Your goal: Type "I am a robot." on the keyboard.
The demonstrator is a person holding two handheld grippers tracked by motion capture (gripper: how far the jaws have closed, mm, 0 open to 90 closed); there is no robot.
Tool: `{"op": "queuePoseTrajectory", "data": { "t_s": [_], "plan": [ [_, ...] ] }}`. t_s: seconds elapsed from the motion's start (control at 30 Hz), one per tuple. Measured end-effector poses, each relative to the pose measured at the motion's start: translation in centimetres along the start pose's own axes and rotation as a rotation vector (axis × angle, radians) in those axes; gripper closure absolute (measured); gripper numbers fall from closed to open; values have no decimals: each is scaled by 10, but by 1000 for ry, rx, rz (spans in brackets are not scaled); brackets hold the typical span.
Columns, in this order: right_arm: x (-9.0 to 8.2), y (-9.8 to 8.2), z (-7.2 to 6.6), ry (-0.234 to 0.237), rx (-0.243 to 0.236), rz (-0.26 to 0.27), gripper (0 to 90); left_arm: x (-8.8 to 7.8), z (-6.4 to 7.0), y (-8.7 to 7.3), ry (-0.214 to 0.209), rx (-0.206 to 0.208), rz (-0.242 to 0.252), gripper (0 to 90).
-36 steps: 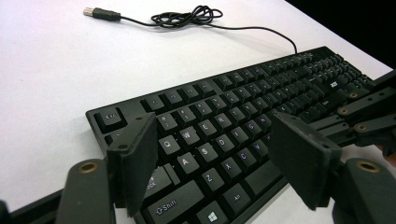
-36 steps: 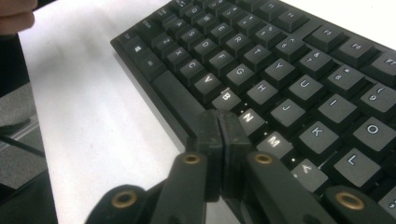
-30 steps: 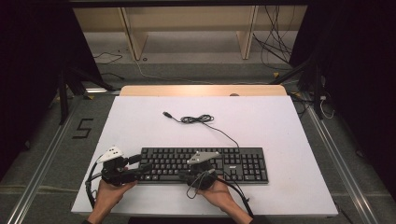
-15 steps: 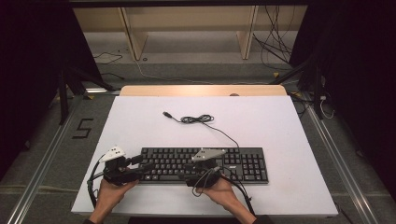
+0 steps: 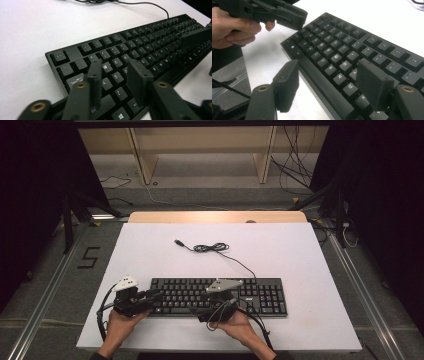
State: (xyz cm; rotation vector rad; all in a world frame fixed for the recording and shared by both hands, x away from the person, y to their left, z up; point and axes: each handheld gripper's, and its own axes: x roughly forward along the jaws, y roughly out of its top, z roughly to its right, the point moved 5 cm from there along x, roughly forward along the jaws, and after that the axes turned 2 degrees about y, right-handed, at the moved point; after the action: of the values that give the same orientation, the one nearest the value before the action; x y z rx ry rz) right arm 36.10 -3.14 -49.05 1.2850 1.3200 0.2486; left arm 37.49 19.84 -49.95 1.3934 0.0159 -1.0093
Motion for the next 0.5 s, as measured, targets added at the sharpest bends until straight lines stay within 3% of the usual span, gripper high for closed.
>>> {"op": "queuePoseTrajectory", "data": {
  "t_s": [0.27,0.5],
  "plan": [
    [-2,-1,0,-6,4,4,333,9,2,-2,6,18,-46,824],
    [-5,0,1,-9,9,16,314,13,-1,-4,33,20,-68,887]
  ]
}}
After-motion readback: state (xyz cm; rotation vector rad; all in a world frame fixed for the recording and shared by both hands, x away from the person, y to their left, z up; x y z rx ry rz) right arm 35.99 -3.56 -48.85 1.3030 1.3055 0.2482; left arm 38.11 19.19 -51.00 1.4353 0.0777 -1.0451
